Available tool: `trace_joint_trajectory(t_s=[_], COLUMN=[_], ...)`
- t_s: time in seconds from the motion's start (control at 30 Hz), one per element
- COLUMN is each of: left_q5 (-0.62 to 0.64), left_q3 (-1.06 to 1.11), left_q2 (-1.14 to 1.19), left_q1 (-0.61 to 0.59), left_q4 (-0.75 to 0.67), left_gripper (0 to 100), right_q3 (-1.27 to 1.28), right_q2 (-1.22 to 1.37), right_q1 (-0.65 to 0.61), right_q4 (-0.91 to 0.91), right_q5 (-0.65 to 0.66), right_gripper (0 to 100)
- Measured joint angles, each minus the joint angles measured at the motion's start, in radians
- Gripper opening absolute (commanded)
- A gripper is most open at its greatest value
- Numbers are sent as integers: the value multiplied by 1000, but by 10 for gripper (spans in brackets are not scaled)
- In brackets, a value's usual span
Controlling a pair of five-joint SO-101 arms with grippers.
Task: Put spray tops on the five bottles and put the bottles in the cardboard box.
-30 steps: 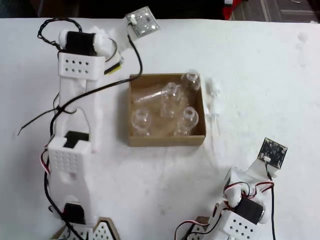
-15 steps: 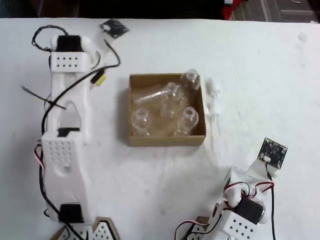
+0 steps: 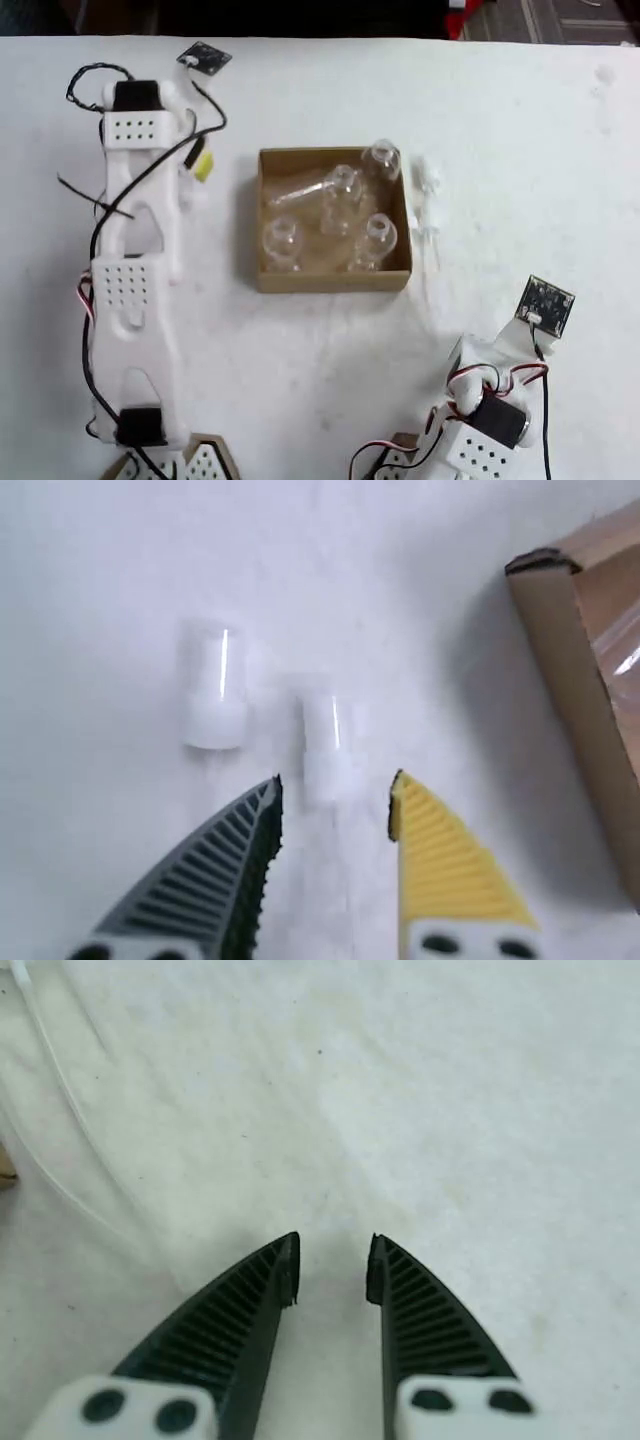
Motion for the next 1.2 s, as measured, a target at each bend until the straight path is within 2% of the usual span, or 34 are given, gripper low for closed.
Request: trace_joint_trajectory(t_s=[0.3,0.53,0.63,1.2], left_q5=[-3,-196,-250,-410], left_q3=[-109,-144,-115,-101], left_q2=[-54,-121,-110,74], left_q1=[29,315,384,397], left_q4=[6,-15,-55,-98], left_gripper=[181,181,181,181], right_q3=[0,0,0,0], right_q2=[0,0,0,0], right_q1=[0,0,0,0], right_q4=[0,0,0,0], right_q5=[0,0,0,0], right_gripper=[91,91,91,91])
